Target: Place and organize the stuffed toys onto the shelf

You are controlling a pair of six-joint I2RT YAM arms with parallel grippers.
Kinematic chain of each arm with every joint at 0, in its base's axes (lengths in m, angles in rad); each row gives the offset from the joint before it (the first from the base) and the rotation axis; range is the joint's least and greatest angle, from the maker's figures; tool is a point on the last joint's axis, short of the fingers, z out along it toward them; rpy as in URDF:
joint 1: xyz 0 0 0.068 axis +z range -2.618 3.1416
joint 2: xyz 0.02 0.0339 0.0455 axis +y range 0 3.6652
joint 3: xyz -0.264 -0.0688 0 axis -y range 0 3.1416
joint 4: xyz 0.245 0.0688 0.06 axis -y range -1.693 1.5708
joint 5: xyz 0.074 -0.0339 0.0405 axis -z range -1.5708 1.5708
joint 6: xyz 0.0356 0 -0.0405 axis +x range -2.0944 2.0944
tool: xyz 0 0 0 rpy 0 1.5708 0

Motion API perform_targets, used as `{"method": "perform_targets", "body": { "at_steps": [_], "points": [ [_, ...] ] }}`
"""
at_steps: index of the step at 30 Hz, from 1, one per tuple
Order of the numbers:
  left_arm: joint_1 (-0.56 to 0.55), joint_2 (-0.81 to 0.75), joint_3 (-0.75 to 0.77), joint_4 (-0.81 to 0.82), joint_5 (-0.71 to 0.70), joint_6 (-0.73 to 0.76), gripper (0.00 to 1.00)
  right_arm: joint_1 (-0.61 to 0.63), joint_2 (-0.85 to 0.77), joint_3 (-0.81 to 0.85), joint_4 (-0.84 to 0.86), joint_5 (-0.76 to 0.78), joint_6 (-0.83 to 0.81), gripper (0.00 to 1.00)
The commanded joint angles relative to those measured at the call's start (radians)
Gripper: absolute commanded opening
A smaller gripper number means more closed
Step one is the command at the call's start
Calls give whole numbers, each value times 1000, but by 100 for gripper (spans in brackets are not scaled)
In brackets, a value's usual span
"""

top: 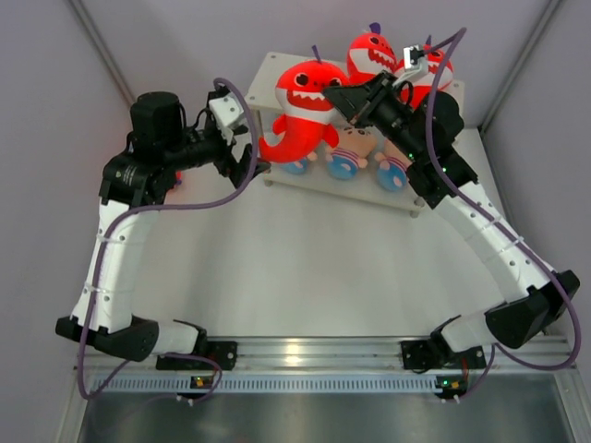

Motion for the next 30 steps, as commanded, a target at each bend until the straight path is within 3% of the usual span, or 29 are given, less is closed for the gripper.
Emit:
{"method": "perform_targets", "body": {
  "at_steps": [1,7,11,13,15,16,17,19,22,23,26,30],
  "points": [
    [-29,5,56,24,9,63,98,-2,-40,4,103,116,88,0],
    [-185,56,108,24,-182,210,98,26,26,94,74,150,91,0],
    [-265,82,36,27,-320,385,98,35,55,123,70,146,98,0],
    [-277,112,28,52,-399,391,98,36,58,129,67,138,99,0],
    [-278,119,19,100,-443,377,83,36,55,125,66,136,93,0],
    [-279,119,22,122,-446,371,71,36,55,123,64,138,87,0],
    [-281,120,28,140,-448,350,37,36,56,125,63,138,81,0],
    [-284,129,57,149,-448,319,1,36,62,132,52,138,70,0],
    [-284,134,83,151,-411,266,0,36,92,171,28,123,50,1],
    [-285,140,99,152,-408,232,0,36,110,201,17,113,32,25],
    [-284,163,138,180,-458,134,0,36,133,266,-69,135,-40,67],
    [-284,200,185,226,-489,65,0,33,98,289,-130,193,-160,81]
  ]
}}
